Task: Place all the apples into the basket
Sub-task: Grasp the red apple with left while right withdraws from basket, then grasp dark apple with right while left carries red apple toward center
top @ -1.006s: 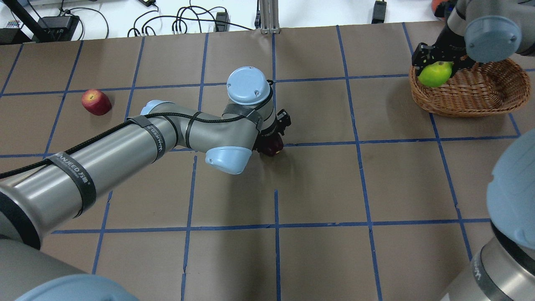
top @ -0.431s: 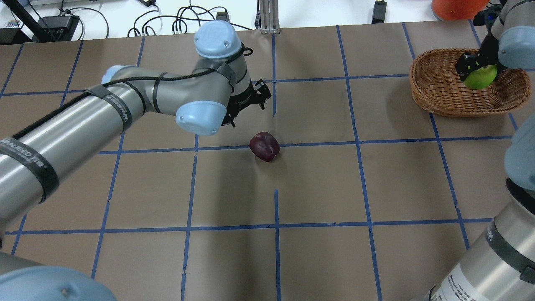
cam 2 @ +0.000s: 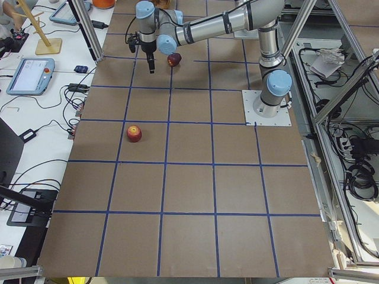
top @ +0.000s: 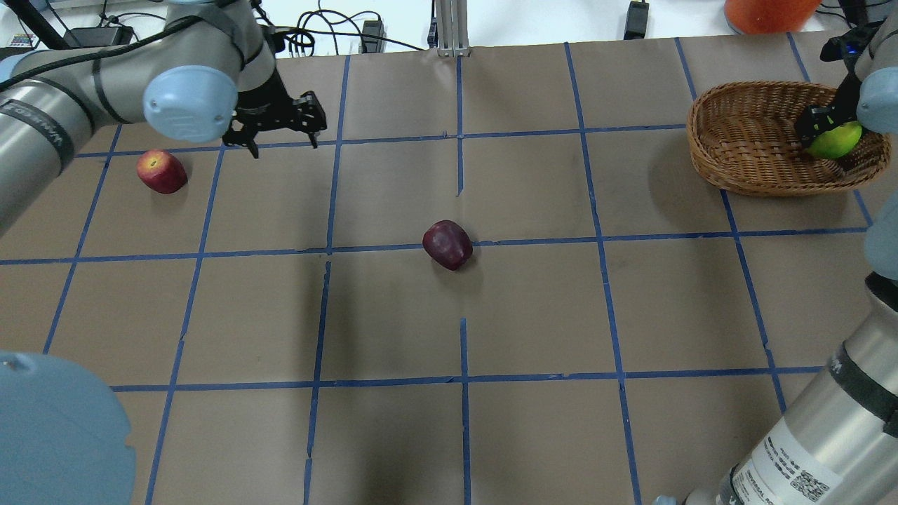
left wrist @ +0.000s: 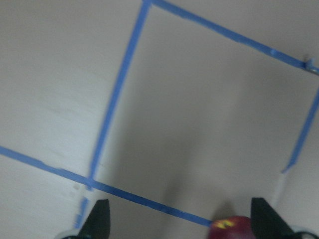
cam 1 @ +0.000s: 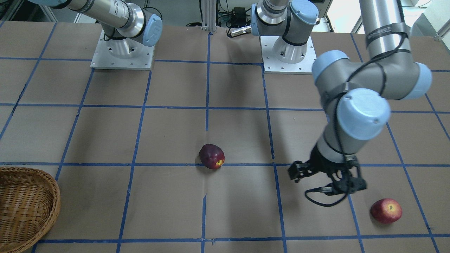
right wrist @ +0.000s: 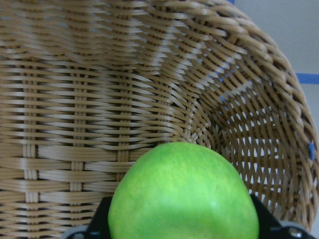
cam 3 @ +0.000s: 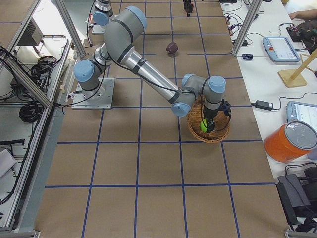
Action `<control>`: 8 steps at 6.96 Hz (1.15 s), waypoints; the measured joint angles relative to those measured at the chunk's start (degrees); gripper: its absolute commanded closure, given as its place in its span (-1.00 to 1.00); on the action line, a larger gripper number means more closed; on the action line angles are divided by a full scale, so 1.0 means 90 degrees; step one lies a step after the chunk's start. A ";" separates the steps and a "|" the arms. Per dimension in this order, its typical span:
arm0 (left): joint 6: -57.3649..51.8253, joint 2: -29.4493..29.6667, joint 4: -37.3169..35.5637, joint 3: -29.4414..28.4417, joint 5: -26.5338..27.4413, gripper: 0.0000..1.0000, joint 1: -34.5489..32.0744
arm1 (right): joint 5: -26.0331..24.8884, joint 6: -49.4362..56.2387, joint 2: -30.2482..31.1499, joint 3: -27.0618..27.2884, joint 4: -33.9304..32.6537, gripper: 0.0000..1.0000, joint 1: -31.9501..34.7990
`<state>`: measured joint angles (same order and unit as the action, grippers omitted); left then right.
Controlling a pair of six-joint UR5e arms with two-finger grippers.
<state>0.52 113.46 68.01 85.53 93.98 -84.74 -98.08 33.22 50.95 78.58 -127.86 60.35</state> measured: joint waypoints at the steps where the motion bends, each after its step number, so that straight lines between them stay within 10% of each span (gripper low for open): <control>1: -0.1378 0.0109 -0.0206 -0.0058 0.0068 -1.00 0.0651 | 0.0029 0.0179 0.0047 -0.0003 -0.0022 -1.00 -0.0015; 5: -0.4571 0.1013 -0.1521 -0.0165 -0.0363 -0.98 0.2283 | 0.0417 0.0198 0.1277 0.0010 0.2241 -1.00 0.0431; 8: -0.4647 0.1589 -0.1893 -0.0187 -0.0738 -0.97 0.2390 | 0.0592 -0.1444 0.1734 0.0036 0.3052 -1.00 0.2420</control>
<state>-41.30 127.76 50.97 83.85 87.34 -63.23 -92.76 20.23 66.55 78.90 -100.40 82.13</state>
